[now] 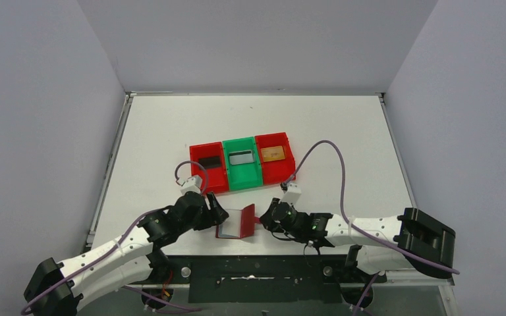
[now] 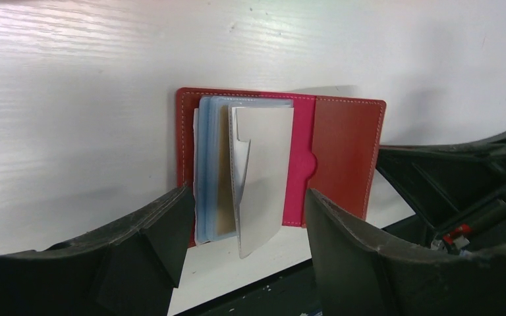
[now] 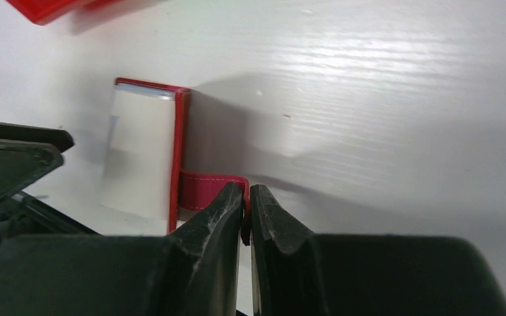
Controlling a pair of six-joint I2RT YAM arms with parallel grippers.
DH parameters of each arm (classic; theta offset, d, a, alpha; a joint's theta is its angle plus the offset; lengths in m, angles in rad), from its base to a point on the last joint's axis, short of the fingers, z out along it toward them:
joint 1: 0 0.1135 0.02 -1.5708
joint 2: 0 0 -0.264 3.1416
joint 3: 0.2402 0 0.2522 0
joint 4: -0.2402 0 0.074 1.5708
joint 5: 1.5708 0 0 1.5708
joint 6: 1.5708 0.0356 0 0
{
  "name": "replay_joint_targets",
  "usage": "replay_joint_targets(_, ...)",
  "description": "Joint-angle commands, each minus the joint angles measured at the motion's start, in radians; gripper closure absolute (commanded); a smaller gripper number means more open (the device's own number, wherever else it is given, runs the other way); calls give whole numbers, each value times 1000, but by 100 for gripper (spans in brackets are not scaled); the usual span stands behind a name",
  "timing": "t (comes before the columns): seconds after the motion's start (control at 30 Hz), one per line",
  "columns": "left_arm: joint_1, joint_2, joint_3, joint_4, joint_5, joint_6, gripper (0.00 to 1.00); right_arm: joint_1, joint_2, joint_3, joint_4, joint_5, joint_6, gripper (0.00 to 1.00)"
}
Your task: Take the credit cards out of the card holder
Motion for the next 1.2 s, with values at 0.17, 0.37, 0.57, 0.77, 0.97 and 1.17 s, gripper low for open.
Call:
replay_joint_targets(0.17, -8, 143, 100, 165, 150, 82, 38, -18, 23, -14, -9, 50, 68, 91)
replay_joint_targets(0.37, -14, 195, 107, 232, 213, 91, 39, -18, 52, -7, -27, 60, 84, 92)
replay_joint_targets(0.57, -19, 256, 117, 232, 195, 73, 40, -18, 57, -4, -23, 60, 83, 92)
replay_joint_targets(0.77, -41, 207, 179, 86, 37, 63, 40, -20, 54, -2, -25, 64, 81, 92)
replay_joint_targets(0.97, -41, 185, 167, 30, 20, 52, 38, -20, 55, -8, -16, 66, 83, 92)
replay_joint_targets(1.17, -49, 263, 130, 103, 101, 19, 39, -19, 55, -8, -11, 65, 84, 92)
